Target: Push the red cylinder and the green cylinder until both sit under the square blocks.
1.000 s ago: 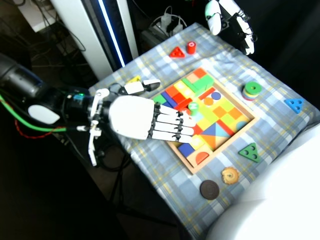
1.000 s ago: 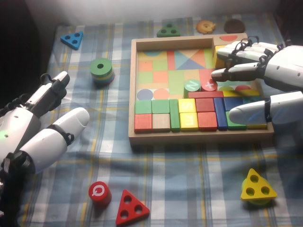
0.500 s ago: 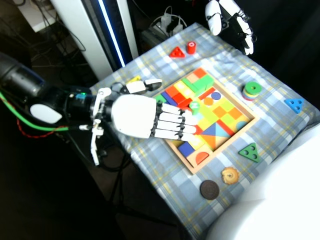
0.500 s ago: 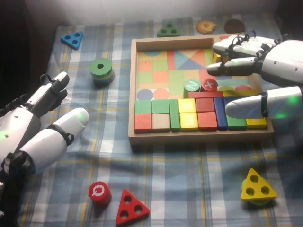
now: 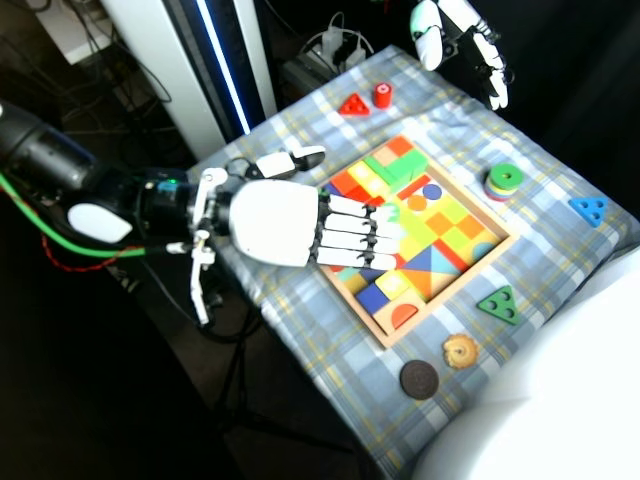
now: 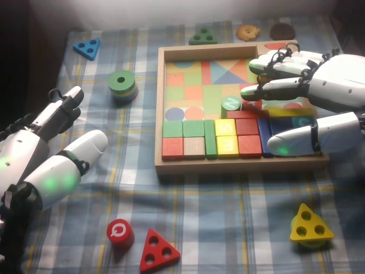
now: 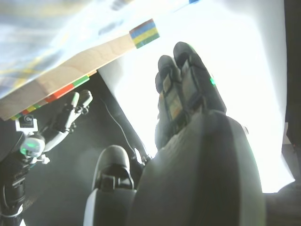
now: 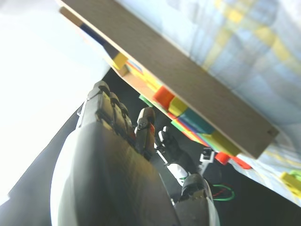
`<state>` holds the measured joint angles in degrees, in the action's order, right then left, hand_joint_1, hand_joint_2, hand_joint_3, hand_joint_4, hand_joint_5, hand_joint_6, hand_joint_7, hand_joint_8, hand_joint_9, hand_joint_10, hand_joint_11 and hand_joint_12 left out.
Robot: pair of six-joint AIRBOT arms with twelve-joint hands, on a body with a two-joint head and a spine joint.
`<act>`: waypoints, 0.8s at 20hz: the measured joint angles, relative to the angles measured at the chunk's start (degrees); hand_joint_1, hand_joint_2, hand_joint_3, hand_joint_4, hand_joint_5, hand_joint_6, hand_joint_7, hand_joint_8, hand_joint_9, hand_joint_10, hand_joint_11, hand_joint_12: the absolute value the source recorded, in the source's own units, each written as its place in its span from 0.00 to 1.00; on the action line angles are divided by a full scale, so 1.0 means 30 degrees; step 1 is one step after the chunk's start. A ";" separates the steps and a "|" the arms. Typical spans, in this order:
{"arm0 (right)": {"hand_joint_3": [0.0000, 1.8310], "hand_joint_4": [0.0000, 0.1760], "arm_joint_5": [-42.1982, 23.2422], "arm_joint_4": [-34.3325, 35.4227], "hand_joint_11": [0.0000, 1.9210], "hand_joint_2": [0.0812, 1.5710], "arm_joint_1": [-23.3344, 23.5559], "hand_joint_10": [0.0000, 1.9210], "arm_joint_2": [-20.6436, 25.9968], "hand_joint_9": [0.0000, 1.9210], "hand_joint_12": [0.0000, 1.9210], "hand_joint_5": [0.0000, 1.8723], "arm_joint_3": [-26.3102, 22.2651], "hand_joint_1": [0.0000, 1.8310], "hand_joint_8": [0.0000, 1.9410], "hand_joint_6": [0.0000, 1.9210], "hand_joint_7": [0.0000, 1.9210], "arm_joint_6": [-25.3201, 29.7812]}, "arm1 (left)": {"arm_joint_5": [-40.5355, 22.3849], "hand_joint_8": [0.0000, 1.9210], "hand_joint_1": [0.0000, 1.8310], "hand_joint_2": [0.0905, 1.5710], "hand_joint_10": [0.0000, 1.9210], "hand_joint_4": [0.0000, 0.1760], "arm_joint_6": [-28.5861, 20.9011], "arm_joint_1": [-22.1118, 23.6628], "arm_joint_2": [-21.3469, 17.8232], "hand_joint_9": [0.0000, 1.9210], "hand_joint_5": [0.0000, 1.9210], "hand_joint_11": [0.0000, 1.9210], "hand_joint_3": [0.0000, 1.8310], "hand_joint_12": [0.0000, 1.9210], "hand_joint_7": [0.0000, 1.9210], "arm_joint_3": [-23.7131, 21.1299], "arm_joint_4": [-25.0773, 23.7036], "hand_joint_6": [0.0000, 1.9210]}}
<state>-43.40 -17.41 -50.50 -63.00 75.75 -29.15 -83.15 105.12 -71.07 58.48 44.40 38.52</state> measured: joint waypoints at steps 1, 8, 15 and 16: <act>0.00 0.34 0.0160 -0.0022 0.00 0.58 -0.0007 0.00 0.0022 0.00 0.00 0.18 0.0000 0.00 0.00 0.00 0.00 0.0000 | 0.0000 0.00 0.00 0.79 0.00 0.26 0.0000 0.0000 0.0000 0.20 0.08 0.13 0.00 0.06 0.18 0.0000 0.0000 0.00; 0.00 0.53 0.0605 0.0029 0.00 0.56 -0.0663 0.00 0.0954 0.00 0.00 0.18 -0.0546 0.00 0.00 0.00 0.00 0.0270 | 0.0000 0.00 0.00 0.80 0.00 0.20 -0.0007 -0.0066 0.0000 0.22 0.08 0.15 0.00 0.06 0.20 -0.0007 -0.0022 0.00; 0.00 0.63 0.0066 0.2288 0.00 0.54 -0.2725 0.00 0.2448 0.00 0.00 0.17 -0.1523 0.00 0.00 0.00 0.00 0.0211 | 0.0066 0.00 0.00 0.79 0.01 0.17 0.0000 -0.0095 0.0000 0.24 0.09 0.16 0.00 0.06 0.21 -0.0007 0.0000 0.00; 0.00 0.77 0.0087 0.2499 0.00 0.54 -0.2805 0.00 0.2637 0.00 0.00 0.17 -0.1676 0.00 0.00 0.00 0.00 -0.0007 | 0.0073 0.00 0.00 0.78 0.00 0.28 0.0000 -0.0095 0.0000 0.23 0.07 0.16 0.00 0.06 0.19 -0.0007 0.0015 0.00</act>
<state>-43.13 -9.91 -58.92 -55.09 70.72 -29.17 -82.94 105.12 -71.35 58.48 44.38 38.57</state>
